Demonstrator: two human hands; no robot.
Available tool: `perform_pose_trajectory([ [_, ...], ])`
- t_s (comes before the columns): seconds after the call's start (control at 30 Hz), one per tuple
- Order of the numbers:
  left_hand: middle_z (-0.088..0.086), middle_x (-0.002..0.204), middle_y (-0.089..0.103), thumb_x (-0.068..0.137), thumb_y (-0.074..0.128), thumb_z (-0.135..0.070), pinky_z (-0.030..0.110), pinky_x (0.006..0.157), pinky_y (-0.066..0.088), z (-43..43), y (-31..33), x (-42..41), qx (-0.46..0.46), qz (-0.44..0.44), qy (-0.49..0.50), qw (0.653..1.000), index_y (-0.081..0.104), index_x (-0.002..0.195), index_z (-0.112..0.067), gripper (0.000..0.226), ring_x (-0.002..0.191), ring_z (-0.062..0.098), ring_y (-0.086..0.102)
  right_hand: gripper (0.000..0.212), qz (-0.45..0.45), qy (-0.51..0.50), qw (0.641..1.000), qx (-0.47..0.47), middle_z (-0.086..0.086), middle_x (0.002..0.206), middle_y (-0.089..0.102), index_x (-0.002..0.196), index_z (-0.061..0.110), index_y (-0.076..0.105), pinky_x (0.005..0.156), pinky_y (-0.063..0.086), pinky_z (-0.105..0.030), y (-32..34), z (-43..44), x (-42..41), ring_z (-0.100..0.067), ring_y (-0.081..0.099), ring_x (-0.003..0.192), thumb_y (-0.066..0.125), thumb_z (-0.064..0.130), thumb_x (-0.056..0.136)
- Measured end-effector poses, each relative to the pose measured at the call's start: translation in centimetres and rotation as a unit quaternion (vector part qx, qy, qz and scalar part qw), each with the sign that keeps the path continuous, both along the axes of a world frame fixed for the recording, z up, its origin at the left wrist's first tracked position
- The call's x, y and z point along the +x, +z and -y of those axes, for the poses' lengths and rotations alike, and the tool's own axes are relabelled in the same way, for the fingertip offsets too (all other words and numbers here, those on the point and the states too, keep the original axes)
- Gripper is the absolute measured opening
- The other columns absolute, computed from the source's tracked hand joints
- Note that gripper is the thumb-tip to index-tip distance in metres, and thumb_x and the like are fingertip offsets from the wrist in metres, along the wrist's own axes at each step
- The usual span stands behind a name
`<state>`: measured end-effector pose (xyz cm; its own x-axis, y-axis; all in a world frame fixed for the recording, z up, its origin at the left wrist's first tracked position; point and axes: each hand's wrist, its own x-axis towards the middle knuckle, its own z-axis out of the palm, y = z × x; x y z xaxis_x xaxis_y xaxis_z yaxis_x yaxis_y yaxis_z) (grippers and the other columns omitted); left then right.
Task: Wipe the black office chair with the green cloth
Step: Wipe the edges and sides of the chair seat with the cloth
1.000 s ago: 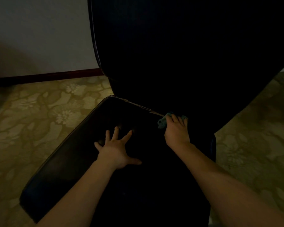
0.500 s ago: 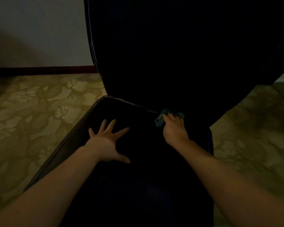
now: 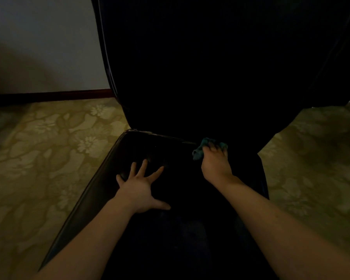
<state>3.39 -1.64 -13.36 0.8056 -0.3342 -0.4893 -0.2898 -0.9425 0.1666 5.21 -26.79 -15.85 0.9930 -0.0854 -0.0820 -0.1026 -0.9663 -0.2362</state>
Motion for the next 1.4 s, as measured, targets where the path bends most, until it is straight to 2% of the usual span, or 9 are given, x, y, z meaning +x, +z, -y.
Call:
perform_pose_trajectory([
  [0.13,0.002,0.164,-0.023,0.063,0.066,-0.082,0.075,0.110,-0.001,0.3,0.1,-0.6,0.009,-0.009,0.024,1.000,-0.007,0.152,-0.053,0.118,0.149,0.035,-0.022,0.062,-0.003,0.024,1.000,0.005,-0.009,0.160,0.017,0.153,0.012,0.020,0.121,0.005,-0.042,0.0,-2.2,1.6,-0.029,0.014,0.147,0.048,0.012,0.097],
  [0.3,0.004,0.164,-0.022,0.063,0.064,-0.084,0.076,0.111,0.002,0.8,-0.1,-1.7,0.021,-0.006,0.066,0.998,-0.008,0.152,-0.051,0.119,0.149,0.038,-0.021,0.060,0.008,0.087,0.996,0.013,-0.002,0.162,0.009,0.154,0.017,0.015,0.120,0.000,-0.033,-0.1,-1.6,1.7,-0.024,0.008,0.149,0.040,0.007,0.100],
  [0.5,0.005,0.164,-0.023,0.063,0.064,-0.084,0.077,0.110,0.001,0.8,-0.4,-2.1,0.008,-0.008,0.083,0.996,-0.008,0.153,-0.050,0.119,0.148,0.039,-0.022,0.062,0.011,0.042,0.999,-0.001,-0.005,0.161,0.014,0.154,0.015,0.019,0.121,0.002,-0.036,-0.4,-1.3,2.4,-0.027,0.015,0.147,0.043,0.009,0.096],
  [0.73,0.004,0.163,-0.025,0.064,0.068,-0.080,0.078,0.108,-0.004,0.5,-0.4,-0.9,-0.008,-0.029,0.060,0.998,-0.006,0.153,-0.051,0.119,0.147,0.038,-0.026,0.061,0.010,0.022,1.000,0.005,-0.007,0.161,0.013,0.154,0.014,0.017,0.121,0.003,-0.039,-0.7,-2.6,2.4,-0.028,0.011,0.148,0.043,0.012,0.099],
  [0.97,0.001,0.162,-0.028,0.067,0.070,-0.076,0.076,0.110,-0.007,0.2,0.0,0.5,-0.007,-0.036,-0.002,0.999,-0.007,0.152,-0.053,0.117,0.146,0.034,-0.030,0.058,-0.009,0.021,0.999,-0.022,-0.006,0.160,0.016,0.153,0.014,0.021,0.120,0.006,-0.040,-0.2,-1.7,2.0,-0.027,0.015,0.147,0.043,0.011,0.099],
  [1.13,-0.002,0.162,-0.028,0.065,0.073,-0.073,0.075,0.109,-0.010,0.4,0.4,1.6,-0.004,-0.049,-0.027,0.998,-0.004,0.152,-0.054,0.118,0.146,0.031,-0.030,0.059,0.020,0.024,0.998,-0.046,-0.007,0.158,0.023,0.150,0.014,0.025,0.119,0.010,-0.041,-0.5,-2.8,2.5,-0.027,0.021,0.144,0.049,0.012,0.096],
  [1.23,-0.004,0.162,-0.028,0.063,0.074,-0.074,0.077,0.108,-0.009,0.3,0.2,2.2,-0.003,-0.052,-0.042,0.998,-0.003,0.150,-0.057,0.118,0.146,0.030,-0.030,0.061,0.013,0.025,0.998,-0.049,-0.005,0.160,0.019,0.152,0.016,0.019,0.119,0.012,-0.038,-0.6,-0.8,1.1,-0.026,0.022,0.144,0.045,0.012,0.098],
  [1.4,-0.007,0.161,-0.028,0.061,0.075,-0.074,0.077,0.107,-0.009,0.4,-0.3,2.9,0.000,-0.048,-0.062,0.997,-0.003,0.148,-0.061,0.118,0.146,0.027,-0.031,0.061,-0.010,0.008,0.998,-0.060,-0.004,0.162,0.009,0.155,0.017,0.009,0.119,0.010,-0.039,-1.0,1.4,-1.7,-0.025,0.014,0.146,0.038,0.013,0.101],
])
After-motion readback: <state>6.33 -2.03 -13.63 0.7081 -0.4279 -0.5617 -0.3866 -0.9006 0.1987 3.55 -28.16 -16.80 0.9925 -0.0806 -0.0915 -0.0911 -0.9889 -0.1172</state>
